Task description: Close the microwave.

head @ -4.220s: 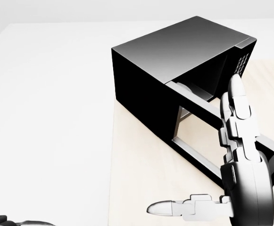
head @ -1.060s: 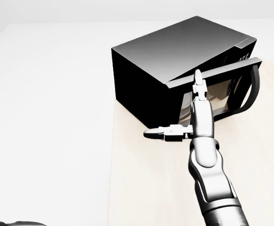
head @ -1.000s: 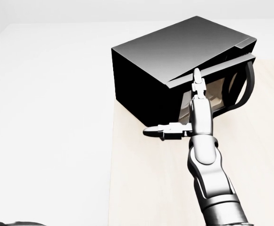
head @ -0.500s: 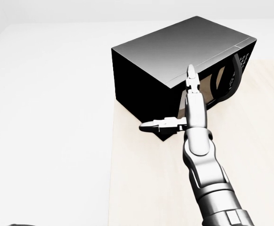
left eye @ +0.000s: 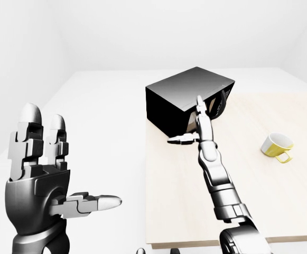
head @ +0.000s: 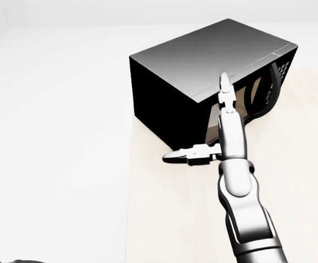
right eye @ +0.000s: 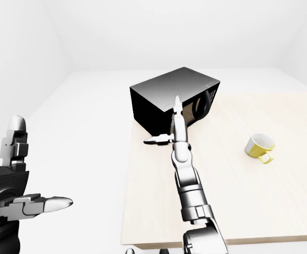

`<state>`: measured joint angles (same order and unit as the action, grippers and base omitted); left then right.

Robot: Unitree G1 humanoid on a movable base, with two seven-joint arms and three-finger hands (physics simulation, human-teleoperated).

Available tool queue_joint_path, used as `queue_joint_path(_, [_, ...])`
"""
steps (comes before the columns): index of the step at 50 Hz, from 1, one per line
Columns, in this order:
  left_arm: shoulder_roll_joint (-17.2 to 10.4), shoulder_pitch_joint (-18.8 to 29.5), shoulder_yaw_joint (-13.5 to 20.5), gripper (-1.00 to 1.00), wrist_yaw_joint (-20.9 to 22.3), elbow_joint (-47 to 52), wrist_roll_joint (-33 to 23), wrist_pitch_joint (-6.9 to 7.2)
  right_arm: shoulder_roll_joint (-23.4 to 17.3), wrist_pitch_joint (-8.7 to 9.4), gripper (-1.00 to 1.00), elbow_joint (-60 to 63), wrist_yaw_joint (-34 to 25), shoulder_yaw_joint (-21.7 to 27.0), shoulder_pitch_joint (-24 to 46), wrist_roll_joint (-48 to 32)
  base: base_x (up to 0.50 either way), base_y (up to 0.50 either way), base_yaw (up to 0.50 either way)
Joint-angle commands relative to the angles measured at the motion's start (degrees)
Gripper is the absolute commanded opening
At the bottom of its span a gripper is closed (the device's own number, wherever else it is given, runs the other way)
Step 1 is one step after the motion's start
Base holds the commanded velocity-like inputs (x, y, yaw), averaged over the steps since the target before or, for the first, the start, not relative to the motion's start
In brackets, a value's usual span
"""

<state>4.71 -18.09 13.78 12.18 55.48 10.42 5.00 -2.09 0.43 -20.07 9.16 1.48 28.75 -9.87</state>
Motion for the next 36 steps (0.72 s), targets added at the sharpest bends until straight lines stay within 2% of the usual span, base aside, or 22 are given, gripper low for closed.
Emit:
queue_joint_path(1, [-0.10,0.07,0.02,1.00,-0.06,-0.24,-0.08,0.00,0.98,4.57,1.00,25.75,-4.02,-1.62,-14.72,-1.65,0.00,0.00,0.00])
queue_joint_path(7, [-0.17,0.34,0.11,1.00,-0.15,-0.51,-0.12,0.00,1.18,4.57,1.00,39.45,-6.12,-1.80,-25.03,-3.42,0.00,0.00,0.00])
queue_joint_path(17, [-0.27,0.52,-0.17,1.00,-0.38,-1.13,-0.56,0.00,1.55,4.57,1.00,46.54,-7.72,-2.13,-35.77,-3.29,0.00,0.00,0.00])
queue_joint_path(21, [-0.43,0.80,-0.46,1.00,-0.59,-1.99,-1.00,0.00,1.63,4.52,1.00,45.66,-8.02,-2.13,-38.05,-2.87,0.00,0.00,0.00])
queue_joint_path(36, [-0.74,0.71,-0.92,1.00,-0.87,-2.26,-1.25,0.00,2.04,4.57,1.00,45.70,-7.46,-3.77,-38.07,-3.39,0.00,0.00,0.00])
